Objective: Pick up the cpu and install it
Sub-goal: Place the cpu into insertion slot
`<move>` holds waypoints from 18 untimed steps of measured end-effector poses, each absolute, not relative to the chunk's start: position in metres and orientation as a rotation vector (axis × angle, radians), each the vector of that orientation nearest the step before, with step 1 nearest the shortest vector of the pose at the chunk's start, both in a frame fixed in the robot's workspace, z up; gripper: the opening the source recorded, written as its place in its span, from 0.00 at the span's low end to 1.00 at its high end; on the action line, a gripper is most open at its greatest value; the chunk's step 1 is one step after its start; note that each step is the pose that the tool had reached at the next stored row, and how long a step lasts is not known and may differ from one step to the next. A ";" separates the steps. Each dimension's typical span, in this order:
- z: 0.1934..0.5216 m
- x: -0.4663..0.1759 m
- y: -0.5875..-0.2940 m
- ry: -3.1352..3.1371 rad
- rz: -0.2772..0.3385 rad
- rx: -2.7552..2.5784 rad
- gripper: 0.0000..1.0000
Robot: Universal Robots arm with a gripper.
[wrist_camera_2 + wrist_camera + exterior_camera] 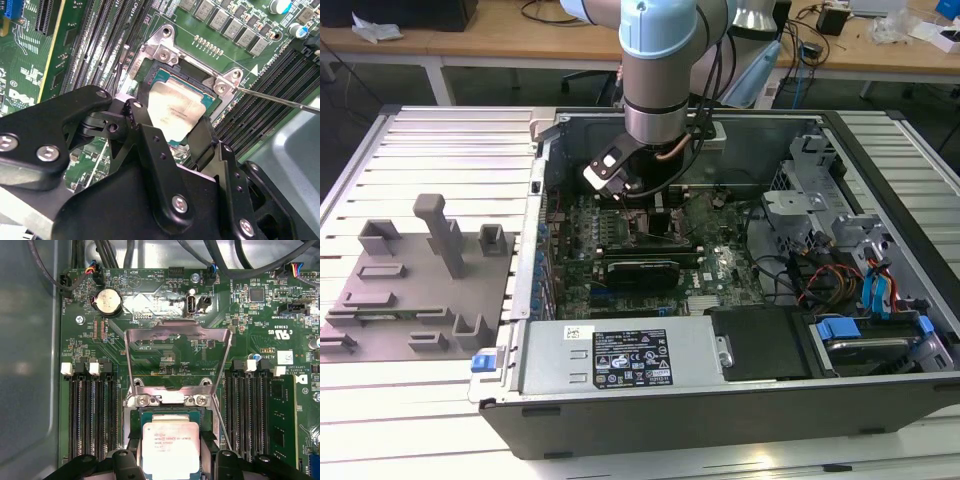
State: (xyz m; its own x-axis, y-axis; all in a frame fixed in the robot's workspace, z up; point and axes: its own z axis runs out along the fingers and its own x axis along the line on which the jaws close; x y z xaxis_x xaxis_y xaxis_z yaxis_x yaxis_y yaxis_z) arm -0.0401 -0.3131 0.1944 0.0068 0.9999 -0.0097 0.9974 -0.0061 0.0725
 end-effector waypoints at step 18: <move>0.194 -0.040 -0.316 2.173 0.069 2.188 0.55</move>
State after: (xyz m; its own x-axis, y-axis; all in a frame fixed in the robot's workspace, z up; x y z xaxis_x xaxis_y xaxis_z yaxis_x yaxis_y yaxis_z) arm -0.0401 -0.3159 0.1939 0.0069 0.9999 -0.0086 0.9974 -0.0062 0.0722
